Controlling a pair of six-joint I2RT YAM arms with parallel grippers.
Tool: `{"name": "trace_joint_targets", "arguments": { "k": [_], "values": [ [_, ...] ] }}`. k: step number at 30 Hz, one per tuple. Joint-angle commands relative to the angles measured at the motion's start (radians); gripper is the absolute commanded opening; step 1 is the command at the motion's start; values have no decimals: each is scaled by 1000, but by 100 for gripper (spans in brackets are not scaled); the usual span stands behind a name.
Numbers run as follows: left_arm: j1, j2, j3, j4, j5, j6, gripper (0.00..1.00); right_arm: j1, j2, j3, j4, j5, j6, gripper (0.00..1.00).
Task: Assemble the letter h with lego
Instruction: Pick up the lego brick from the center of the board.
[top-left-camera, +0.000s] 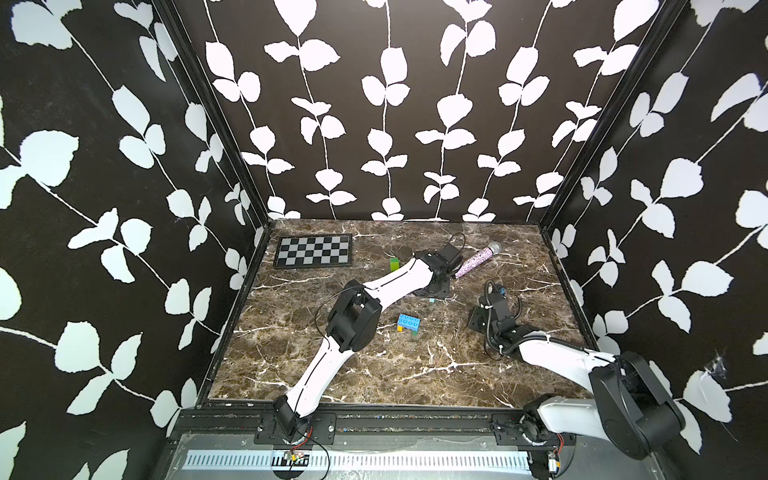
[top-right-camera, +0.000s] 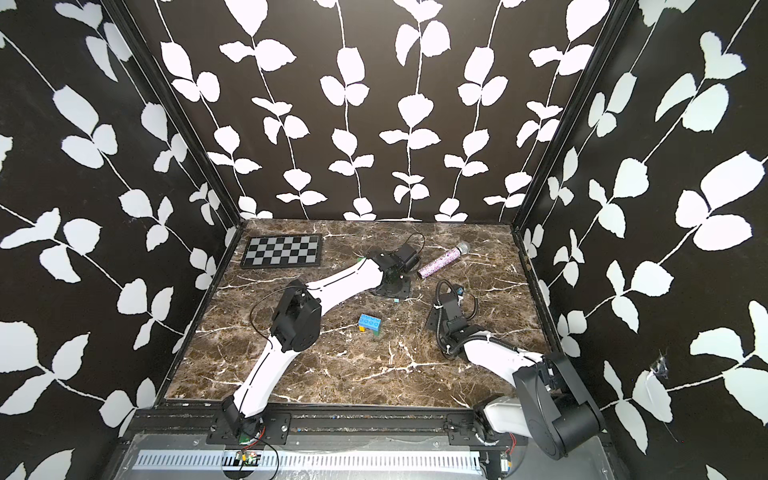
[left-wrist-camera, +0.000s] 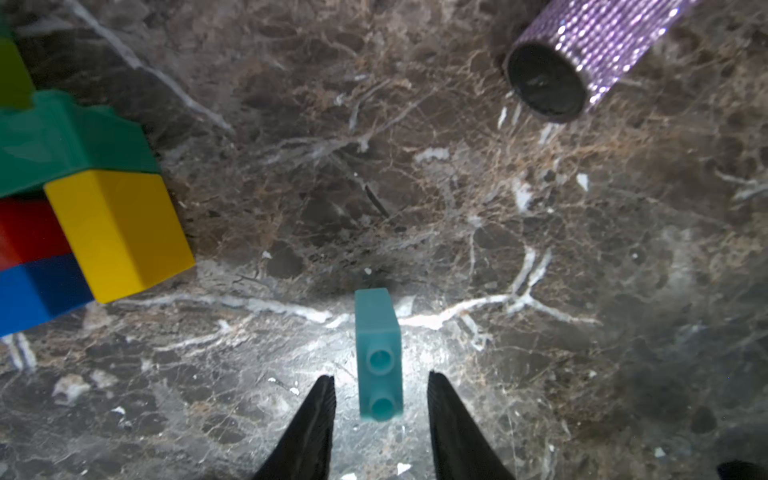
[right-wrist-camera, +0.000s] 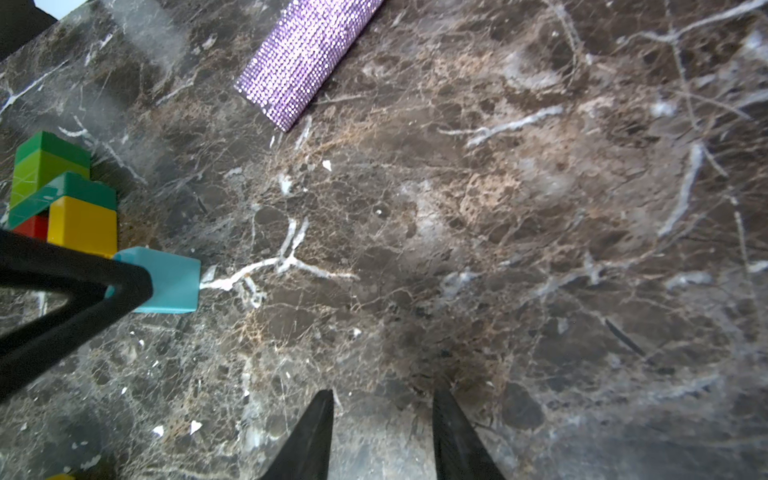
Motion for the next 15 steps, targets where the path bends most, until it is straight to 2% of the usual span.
{"name": "trace_joint_targets", "arguments": {
  "k": [1,12,14,15],
  "values": [
    [-4,31,50,-47,-7,-12,39,-4,-21,-8,29,-13,20,39],
    [-5,45,77,-47,-3,-19,17,-4,-36,-8,29,-21,14,36],
    [-6,38,75,-43,-5,-17,7,-5,-36,-9,30,-23,13,36],
    [-9,34,73,-41,-14,-13,6,-4,-39,-9,30,-26,12,35]
  ]
}}
